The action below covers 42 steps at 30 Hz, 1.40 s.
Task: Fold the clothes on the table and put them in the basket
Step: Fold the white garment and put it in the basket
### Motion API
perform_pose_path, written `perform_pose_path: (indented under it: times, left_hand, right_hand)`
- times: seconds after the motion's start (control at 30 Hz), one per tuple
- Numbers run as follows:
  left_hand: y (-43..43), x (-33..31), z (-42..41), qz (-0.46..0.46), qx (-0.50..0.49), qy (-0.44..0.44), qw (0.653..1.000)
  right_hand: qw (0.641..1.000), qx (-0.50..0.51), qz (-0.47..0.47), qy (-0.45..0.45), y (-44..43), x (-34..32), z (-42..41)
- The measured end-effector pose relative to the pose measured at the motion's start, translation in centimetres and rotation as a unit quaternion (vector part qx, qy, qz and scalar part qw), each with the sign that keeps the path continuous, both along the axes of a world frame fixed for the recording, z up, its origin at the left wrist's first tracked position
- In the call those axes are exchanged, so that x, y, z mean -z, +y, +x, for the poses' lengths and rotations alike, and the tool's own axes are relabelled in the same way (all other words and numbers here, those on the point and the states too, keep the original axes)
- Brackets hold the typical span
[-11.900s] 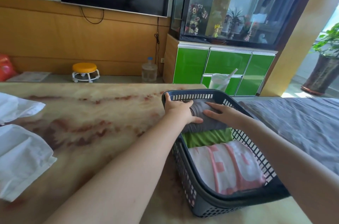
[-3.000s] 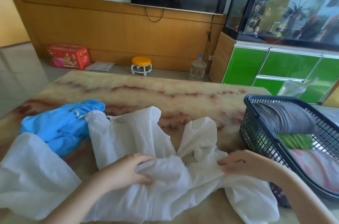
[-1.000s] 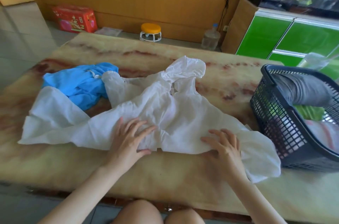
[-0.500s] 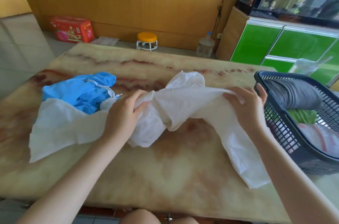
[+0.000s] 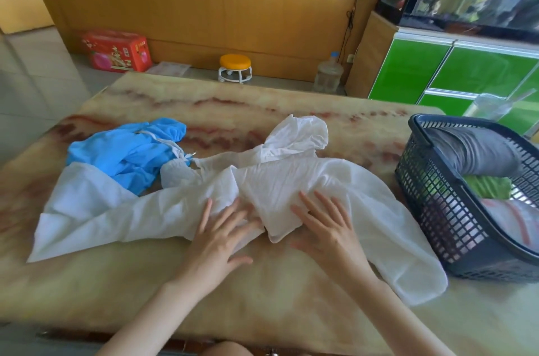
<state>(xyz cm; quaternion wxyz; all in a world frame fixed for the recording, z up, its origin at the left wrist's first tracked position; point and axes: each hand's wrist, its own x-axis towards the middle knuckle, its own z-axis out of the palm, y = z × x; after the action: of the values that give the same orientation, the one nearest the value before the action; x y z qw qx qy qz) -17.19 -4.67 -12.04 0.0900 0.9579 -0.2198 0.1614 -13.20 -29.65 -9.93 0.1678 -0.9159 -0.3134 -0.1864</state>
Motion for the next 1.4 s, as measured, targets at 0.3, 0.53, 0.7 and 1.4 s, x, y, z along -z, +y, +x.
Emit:
perform_pose_path:
  times: [0.3,0.53,0.7,1.4]
  left_hand:
    - [1.8,-0.8,2.8,-0.055,-0.023,-0.017,0.998]
    - [2.9,-2.9,3.5,-0.230,-0.078,-0.089,0.966]
    - [3.6,-9.6,3.3,-0.433,-0.042,-0.001,0.901]
    - [1.9,-0.6,-2.2,-0.001,0.002,0.044,0.999]
  right_hand:
    - [0.996,0.022,-0.065,0.064,1.6,2.6,3.9]
    - [0.991,0.031,0.123,0.049,2.3,-1.0,4.7]
    - [0.933,0.034,0.281,0.222,0.3,-8.2,3.2]
    - [0.996,-0.045,-0.024,0.069,0.1,0.2,-1.5]
